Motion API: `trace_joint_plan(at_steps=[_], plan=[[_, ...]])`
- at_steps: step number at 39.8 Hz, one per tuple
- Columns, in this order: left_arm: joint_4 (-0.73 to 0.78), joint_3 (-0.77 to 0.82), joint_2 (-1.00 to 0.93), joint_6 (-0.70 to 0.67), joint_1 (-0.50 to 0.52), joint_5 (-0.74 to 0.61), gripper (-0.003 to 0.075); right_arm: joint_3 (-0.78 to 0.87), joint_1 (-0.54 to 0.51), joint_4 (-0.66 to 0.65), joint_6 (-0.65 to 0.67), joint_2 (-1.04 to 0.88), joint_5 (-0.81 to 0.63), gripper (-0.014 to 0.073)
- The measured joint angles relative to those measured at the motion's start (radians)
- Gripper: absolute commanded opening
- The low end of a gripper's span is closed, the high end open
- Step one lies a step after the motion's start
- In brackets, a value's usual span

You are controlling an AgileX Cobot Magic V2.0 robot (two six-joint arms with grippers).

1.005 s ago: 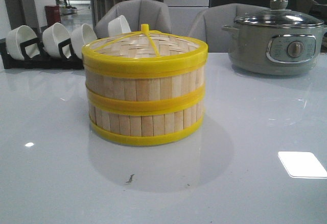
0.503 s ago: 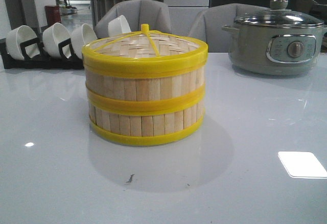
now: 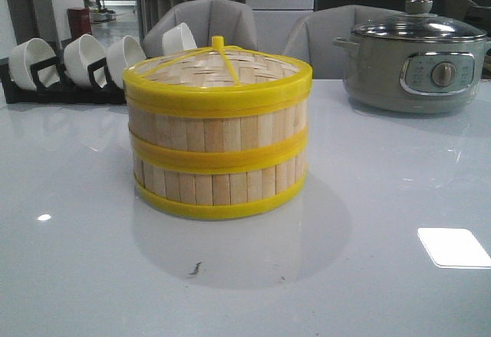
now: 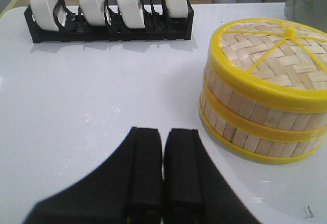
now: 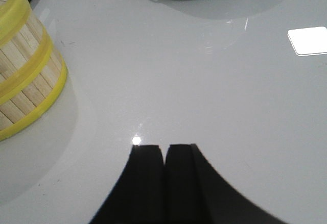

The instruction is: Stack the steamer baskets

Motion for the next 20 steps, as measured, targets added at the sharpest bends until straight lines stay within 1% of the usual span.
trace_joint_plan(at_steps=[9,13,20], plan=[[0.006,0.004,-0.002,0.0,0.003,-0.008,0.0083,0.0,0.0,0.0,0.0,0.0,0.0,0.0056],[0.023,0.033,-0.026,0.0,0.021,-0.059,0.0083,0.0,0.0,0.0,0.0,0.0,0.0,0.0056],[-0.037,0.121,-0.13,0.0,0.067,-0.169,0.0083,0.0,0.0,0.0,0.0,0.0,0.0,0.0056]])
